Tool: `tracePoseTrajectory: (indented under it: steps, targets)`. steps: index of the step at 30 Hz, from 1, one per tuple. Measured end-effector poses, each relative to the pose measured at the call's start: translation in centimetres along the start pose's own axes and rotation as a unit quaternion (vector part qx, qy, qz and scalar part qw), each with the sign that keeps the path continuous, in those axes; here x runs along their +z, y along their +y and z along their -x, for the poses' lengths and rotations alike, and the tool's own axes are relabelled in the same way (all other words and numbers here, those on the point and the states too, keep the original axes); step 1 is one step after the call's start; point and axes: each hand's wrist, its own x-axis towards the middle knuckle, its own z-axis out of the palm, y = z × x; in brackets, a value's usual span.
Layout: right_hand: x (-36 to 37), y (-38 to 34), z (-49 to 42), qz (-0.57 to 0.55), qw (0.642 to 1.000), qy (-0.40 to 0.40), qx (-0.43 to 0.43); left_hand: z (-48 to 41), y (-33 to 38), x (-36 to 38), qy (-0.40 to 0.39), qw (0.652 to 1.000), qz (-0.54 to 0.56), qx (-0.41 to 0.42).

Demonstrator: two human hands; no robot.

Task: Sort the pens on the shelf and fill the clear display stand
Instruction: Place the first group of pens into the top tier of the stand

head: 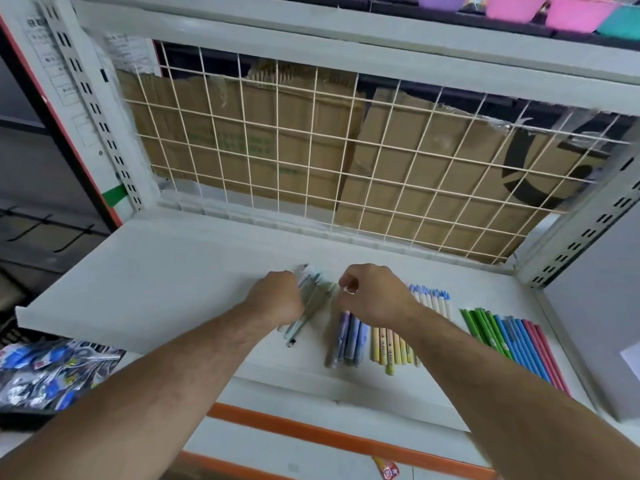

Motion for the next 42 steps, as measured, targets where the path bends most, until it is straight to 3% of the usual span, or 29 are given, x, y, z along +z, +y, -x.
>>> tracePoseTrajectory:
  steps: [4,8,12,15,21,24,33,42]
  targets:
    - [-0.2,-0.1,-0.1,0.011,1.000,-0.001,-0.006,0.0,0.3,-0.7,-0.024,0.999,0.033,-0.018]
    - [-0.9,-0.4,-0.1,0.009,1.000,0.001,-0.006,-0.1,0.0,-1.5,-0.047,0.985,0.152,-0.070]
    - [-1.0,-0.9,0.4,-0.032,0.999,0.011,-0.007,0.9,0.0,-2.3,-0.075,0.903,0.414,-0.082]
    - [-0.9,-1.6,1.3,-0.094,0.995,0.030,0.008,2.6,1.0,-2.7,-0.097,0.860,0.501,-0.029]
    - [-1.4,-1.7,4.1,-0.203,0.971,0.101,0.079,5.3,3.6,-2.2,-0.143,0.833,0.528,0.081]
    - [-1.8,-0.6,5.5,-0.251,0.952,0.136,0.107,6.3,5.3,-1.3,-0.165,0.836,0.510,0.122]
    - [-4.3,4.2,11.3,-0.353,0.903,0.210,0.125,10.2,11.2,0.8,-0.197,0.828,0.491,0.186]
    - [-8.7,13.0,17.9,-0.330,0.910,0.225,0.107,15.0,21.8,4.6,-0.213,0.838,0.453,0.219]
